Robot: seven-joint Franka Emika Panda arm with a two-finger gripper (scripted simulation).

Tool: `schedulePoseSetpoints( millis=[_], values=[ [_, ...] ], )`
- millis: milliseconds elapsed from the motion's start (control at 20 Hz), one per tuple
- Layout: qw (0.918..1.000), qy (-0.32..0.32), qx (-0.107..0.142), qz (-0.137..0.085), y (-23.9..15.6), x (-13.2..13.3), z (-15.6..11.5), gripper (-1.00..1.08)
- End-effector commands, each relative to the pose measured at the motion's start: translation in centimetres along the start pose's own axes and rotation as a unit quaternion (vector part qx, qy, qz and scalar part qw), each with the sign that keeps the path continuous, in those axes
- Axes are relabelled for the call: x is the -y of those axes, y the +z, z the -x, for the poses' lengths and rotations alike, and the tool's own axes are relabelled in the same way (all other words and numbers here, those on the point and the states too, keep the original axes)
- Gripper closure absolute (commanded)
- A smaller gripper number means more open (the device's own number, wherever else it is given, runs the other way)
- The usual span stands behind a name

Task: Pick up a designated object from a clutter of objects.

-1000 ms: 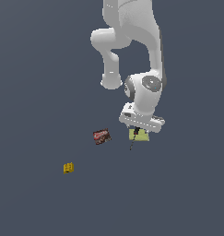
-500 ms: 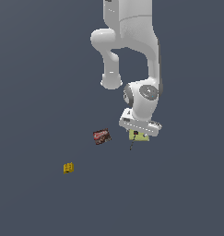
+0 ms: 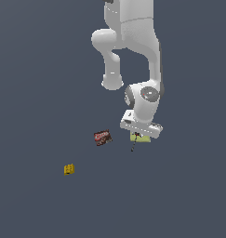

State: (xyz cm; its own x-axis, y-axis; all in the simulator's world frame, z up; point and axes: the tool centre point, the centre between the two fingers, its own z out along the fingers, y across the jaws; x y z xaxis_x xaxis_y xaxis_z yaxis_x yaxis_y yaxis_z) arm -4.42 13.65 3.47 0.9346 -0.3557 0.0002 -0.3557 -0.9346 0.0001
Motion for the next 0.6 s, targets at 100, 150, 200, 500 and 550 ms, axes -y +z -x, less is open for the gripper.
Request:
schedulePoseSetpoints(
  millis=[100,150,200,500,550],
  values=[
    [1.0,0.0,0.0,0.0,0.0,0.0,0.0,1.08],
    [1.0,0.0,0.0,0.0,0.0,0.0,0.0,1.08],
    [1.0,0.0,0.0,0.0,0.0,0.0,0.0,1.08],
    [1.0,0.0,0.0,0.0,-1.3,-0.1,-0.5,1.08],
    [1.0,0.0,0.0,0.0,-1.6,-0.2,-0.7,1.08]
  ],
)
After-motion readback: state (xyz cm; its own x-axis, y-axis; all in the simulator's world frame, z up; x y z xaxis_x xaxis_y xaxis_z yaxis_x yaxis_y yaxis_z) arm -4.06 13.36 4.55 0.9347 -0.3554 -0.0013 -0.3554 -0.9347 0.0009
